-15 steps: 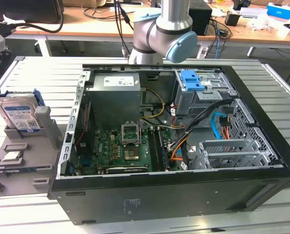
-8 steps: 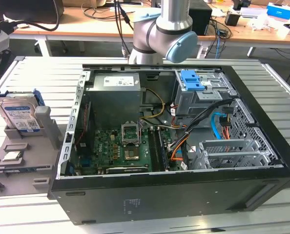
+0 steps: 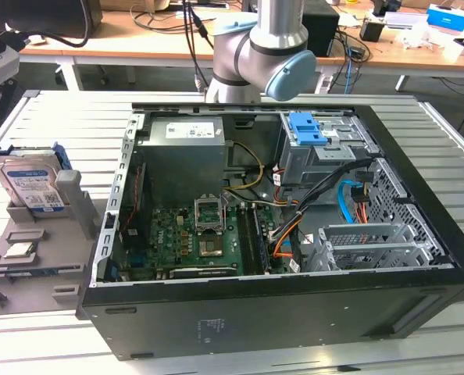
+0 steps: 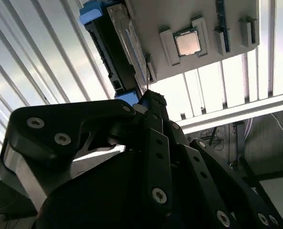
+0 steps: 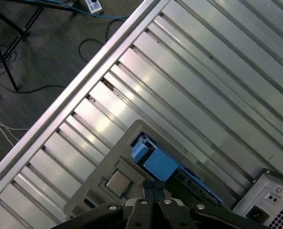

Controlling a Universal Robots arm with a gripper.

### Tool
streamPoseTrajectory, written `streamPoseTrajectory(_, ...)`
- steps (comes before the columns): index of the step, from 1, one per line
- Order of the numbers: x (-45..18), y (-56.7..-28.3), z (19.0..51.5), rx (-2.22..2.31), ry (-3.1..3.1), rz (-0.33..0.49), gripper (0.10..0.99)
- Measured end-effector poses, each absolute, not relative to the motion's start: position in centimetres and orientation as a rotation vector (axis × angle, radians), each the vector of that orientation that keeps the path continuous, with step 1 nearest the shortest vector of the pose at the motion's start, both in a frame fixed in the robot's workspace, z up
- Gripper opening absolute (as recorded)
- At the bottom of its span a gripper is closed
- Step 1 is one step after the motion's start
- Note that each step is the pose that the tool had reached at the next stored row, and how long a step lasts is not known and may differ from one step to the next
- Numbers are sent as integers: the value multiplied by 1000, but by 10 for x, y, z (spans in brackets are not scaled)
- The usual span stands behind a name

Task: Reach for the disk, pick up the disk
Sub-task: 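Pick up the disk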

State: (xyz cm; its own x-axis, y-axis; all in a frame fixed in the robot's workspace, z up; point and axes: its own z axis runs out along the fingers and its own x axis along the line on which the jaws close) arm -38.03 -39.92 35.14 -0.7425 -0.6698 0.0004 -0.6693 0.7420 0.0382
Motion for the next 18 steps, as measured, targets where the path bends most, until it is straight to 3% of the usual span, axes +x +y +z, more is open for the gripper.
streamPoseTrajectory(18,-380,-399,351,1534,-2719,-52,106)
